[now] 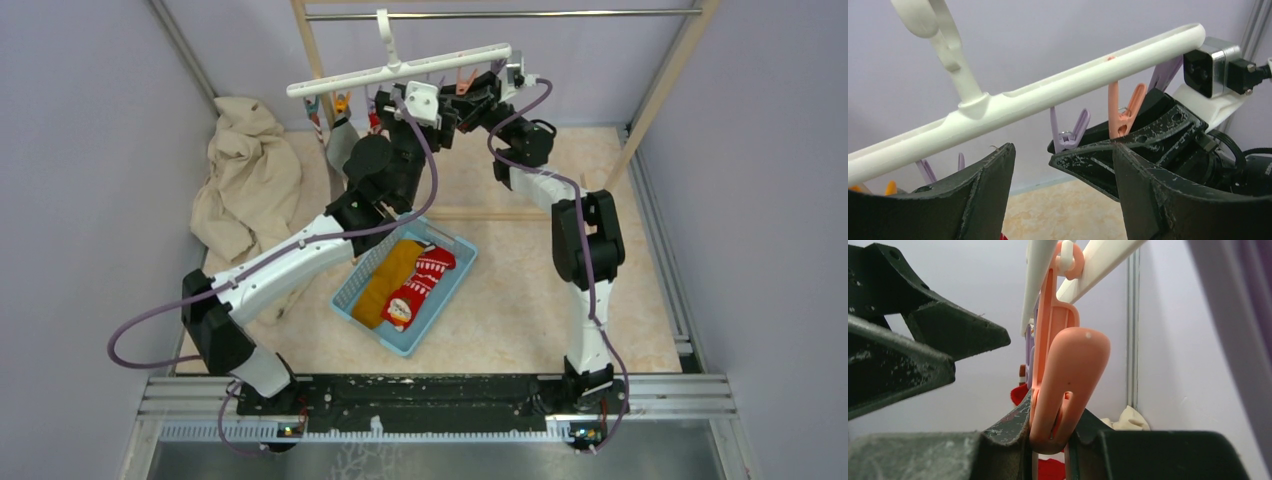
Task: Clip the socks to the hanger
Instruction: Open the clamp at the hanger.
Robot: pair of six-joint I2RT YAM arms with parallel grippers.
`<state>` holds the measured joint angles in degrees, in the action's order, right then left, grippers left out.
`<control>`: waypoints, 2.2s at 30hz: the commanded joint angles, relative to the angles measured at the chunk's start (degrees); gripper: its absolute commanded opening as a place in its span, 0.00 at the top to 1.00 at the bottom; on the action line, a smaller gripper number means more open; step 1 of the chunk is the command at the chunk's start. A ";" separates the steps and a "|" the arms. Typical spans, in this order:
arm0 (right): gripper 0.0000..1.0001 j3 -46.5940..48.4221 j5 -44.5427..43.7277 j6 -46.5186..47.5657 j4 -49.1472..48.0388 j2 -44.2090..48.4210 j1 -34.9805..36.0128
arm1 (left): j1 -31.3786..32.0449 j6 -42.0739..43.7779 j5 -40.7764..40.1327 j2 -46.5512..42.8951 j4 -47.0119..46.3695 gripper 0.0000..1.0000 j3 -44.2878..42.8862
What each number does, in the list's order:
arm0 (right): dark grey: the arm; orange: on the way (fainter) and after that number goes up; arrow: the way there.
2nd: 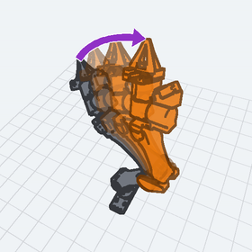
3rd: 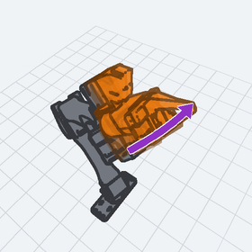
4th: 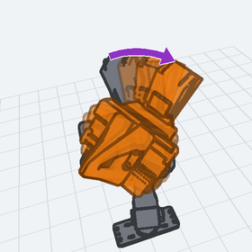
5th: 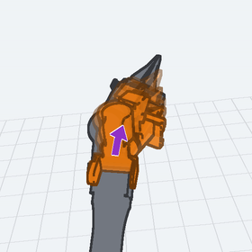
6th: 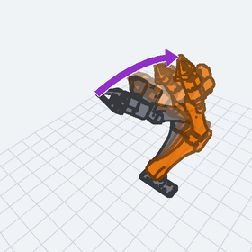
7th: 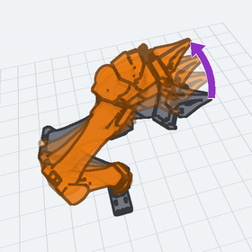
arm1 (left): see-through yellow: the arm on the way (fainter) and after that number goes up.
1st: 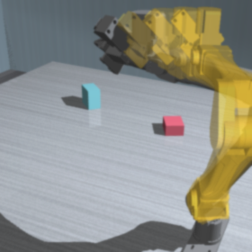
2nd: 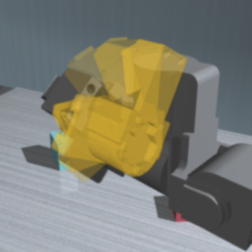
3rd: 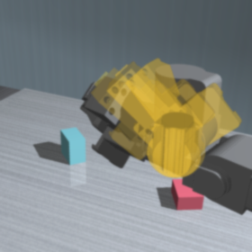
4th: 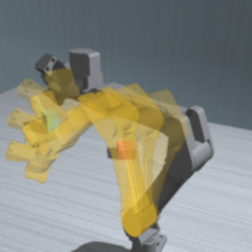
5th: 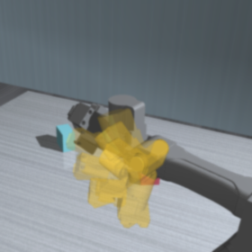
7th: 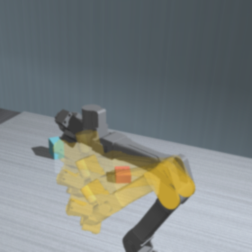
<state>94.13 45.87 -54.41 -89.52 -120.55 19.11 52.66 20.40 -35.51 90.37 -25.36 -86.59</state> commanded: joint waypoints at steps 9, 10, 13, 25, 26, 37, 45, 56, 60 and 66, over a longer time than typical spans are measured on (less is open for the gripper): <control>1.00 -2.51 5.06 1.28 -9.13 3.09 0.59 | 0.25 2.66 -1.00 5.13 3.23 0.24 -9.63; 1.00 -2.54 5.10 1.37 -9.10 3.10 0.62 | 0.25 2.53 -0.83 5.32 3.29 0.24 -9.87; 1.00 -2.67 4.89 1.44 -9.12 3.02 0.60 | 0.25 2.33 -1.15 5.91 3.82 0.24 -10.51; 1.00 -4.17 5.00 2.12 -9.14 3.38 0.62 | -0.14 4.13 -4.20 8.85 3.23 0.24 -12.28; 1.00 -4.47 4.94 2.23 -9.10 3.59 0.58 | -0.23 4.13 -4.23 9.06 3.22 0.24 -12.51; 1.00 -6.82 5.72 3.18 -9.10 5.47 0.61 | -1.59 4.99 -4.22 10.76 3.13 0.24 -15.26; 1.00 -7.82 6.07 3.52 -9.18 5.85 0.60 | -2.07 4.82 -3.84 12.60 3.52 0.25 -17.31; 1.00 -8.71 6.34 3.74 -9.11 5.99 0.59 | -2.83 4.86 -3.26 12.90 3.55 0.56 -18.03; 1.00 -8.92 6.42 3.73 -9.13 5.90 0.59 | -2.83 4.34 -2.60 12.70 3.74 0.82 -17.02; 1.00 -9.34 6.34 3.68 -9.10 6.00 0.58 | -2.83 2.26 -0.46 11.32 4.95 1.00 -15.63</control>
<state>86.61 43.13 -51.99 -89.56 -116.11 19.00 50.48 23.35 -38.70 103.18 -21.02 -102.69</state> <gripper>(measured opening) 0.173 0.047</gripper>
